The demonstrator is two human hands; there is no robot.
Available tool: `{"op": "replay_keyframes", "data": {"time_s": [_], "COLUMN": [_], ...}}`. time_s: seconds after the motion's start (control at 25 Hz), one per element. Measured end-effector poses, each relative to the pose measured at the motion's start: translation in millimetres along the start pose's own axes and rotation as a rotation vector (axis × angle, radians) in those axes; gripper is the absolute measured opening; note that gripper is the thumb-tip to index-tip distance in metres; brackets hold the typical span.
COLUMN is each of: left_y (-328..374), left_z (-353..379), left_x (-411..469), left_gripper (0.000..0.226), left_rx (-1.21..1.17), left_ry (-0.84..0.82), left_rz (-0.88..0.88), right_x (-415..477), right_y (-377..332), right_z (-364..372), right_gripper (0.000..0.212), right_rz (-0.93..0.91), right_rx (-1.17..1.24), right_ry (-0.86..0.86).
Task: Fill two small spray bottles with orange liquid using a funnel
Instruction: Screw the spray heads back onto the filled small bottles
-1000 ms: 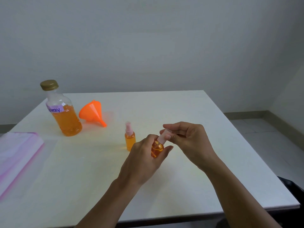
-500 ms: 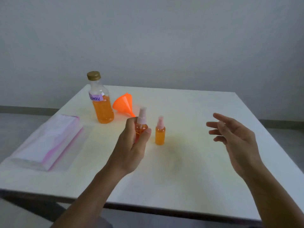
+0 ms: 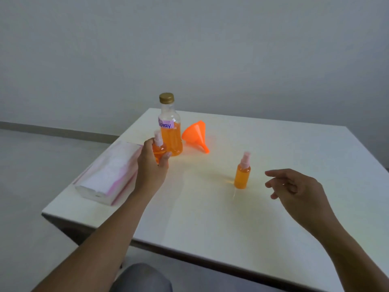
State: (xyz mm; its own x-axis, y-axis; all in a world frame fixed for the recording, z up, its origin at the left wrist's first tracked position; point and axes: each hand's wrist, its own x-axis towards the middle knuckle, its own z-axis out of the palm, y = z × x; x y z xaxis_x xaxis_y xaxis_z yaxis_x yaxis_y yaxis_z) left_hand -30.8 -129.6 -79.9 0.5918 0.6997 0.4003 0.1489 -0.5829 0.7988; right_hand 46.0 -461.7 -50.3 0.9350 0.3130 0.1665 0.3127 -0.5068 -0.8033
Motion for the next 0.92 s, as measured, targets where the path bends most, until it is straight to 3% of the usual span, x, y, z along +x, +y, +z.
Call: {"op": "replay_keyframes", "data": {"time_s": [0.16, 0.24, 0.32, 0.4, 0.52, 0.68, 0.8, 0.92], "left_y": [-4, 1, 22, 50, 77, 82, 85, 93], "left_z": [-3, 0, 4, 16, 47, 86, 101, 107], "left_x": [1, -17, -44, -62, -83, -99, -95, -94], "left_gripper": [0.071, 0.082, 0.067, 0.047, 0.045, 0.059, 0.042, 0.036], "left_rx": [-0.04, 0.039, 0.132, 0.074, -0.001, -0.129, -0.251, -0.238], "left_ry": [-0.022, 0.065, 0.234, 0.277, 0.01, -0.532, -0.621, -0.696], "left_rz": [-0.007, 0.012, 0.049, 0.096, 0.217, 0.133, 0.207, 0.328], "right_x": [8, 11, 15, 19, 24, 29, 25, 24], "right_y": [-10, -14, -24, -32, -36, -30, -24, -19], "right_z": [16, 22, 32, 43, 52, 44, 32, 13], "right_gripper": [0.032, 0.04, 0.038, 0.04, 0.03, 0.008, 0.007, 0.007], "right_rz": [0.005, -0.015, -0.034, -0.034, -0.065, -0.107, -0.062, -0.056], "right_rx": [0.046, 0.074, 0.094, 0.119, 0.118, 0.106, 0.167, 0.073], "right_ry": [0.042, 0.027, 0.029, 0.062, 0.117, 0.16, 0.148, 0.17]}}
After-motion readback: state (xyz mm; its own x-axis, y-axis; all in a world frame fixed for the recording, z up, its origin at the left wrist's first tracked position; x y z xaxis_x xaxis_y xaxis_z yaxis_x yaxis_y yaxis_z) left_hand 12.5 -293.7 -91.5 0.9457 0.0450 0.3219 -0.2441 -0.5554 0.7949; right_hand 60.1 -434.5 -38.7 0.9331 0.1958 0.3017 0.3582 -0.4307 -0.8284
